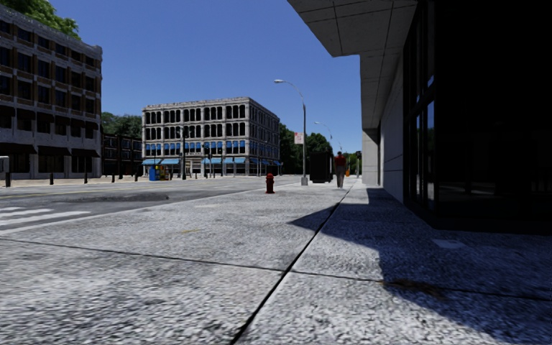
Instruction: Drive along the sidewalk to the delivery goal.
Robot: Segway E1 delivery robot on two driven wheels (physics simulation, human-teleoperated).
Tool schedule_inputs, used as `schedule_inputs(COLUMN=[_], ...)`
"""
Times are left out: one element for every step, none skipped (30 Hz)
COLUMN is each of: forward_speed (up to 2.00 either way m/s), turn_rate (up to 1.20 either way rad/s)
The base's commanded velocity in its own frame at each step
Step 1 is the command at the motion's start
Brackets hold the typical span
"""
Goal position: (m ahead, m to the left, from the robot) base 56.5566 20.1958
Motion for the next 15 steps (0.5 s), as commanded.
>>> schedule_inputs(forward_speed=[2.00,2.00,2.00,2.00,2.00,2.00,2.00,2.00,2.00,2.00,2.00,2.00,2.00,2.00,2.00], turn_rate=[0.26,0.28,0.31,0.32,0.32,0.33,0.35,0.37,0.38,0.38,0.41,0.49,0.53,0.55,0.55])
